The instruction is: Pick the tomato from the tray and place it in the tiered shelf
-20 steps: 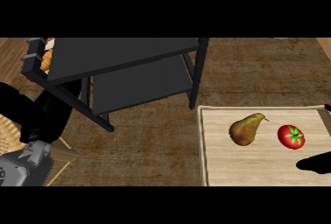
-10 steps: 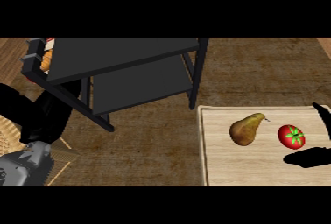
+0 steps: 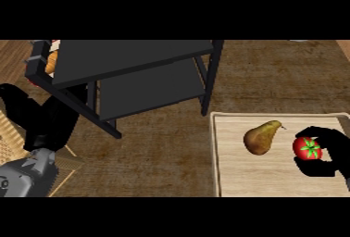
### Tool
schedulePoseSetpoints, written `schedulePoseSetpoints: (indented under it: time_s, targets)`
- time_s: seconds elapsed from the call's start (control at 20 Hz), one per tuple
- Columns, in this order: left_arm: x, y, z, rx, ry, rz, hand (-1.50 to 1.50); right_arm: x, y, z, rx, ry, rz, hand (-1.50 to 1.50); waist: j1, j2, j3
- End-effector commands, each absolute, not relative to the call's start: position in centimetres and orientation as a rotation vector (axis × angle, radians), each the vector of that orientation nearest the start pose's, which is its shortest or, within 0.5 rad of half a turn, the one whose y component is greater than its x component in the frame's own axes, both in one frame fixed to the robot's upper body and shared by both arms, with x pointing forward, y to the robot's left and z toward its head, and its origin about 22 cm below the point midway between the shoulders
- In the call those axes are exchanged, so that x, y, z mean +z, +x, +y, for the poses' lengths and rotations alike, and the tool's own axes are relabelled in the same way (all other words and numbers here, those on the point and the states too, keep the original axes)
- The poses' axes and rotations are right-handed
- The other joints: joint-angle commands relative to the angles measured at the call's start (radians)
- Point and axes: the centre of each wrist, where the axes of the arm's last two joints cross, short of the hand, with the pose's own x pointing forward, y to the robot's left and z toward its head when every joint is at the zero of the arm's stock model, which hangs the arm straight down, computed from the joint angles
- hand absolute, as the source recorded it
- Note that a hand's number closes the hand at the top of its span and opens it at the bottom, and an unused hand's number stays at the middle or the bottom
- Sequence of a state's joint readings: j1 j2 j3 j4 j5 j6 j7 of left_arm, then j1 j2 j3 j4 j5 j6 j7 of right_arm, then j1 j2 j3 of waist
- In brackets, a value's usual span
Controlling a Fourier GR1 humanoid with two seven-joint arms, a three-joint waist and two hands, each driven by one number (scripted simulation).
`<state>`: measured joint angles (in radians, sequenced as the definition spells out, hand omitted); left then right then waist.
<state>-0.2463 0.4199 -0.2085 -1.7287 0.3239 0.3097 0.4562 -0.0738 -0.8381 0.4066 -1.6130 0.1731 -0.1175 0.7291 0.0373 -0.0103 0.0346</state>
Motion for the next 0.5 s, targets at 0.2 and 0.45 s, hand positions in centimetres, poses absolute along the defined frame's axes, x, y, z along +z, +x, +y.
schedulePoseSetpoints:
  time_s: [0.2, 0.45]
  targets:
    - [2.9, 25.8, 26.5, 0.023, 0.103, -1.12, 0.0, 4.8, 24.5, -29.6, 0.737, -0.739, -0.93, 1.5, -0.014, 0.028, -0.036]
    - [2.1, 24.5, 26.2, 0.02, 0.101, -1.097, 0.0, 7.9, 25.4, -28.2, 0.736, -0.781, -1.106, 1.5, -0.024, 0.017, -0.04]
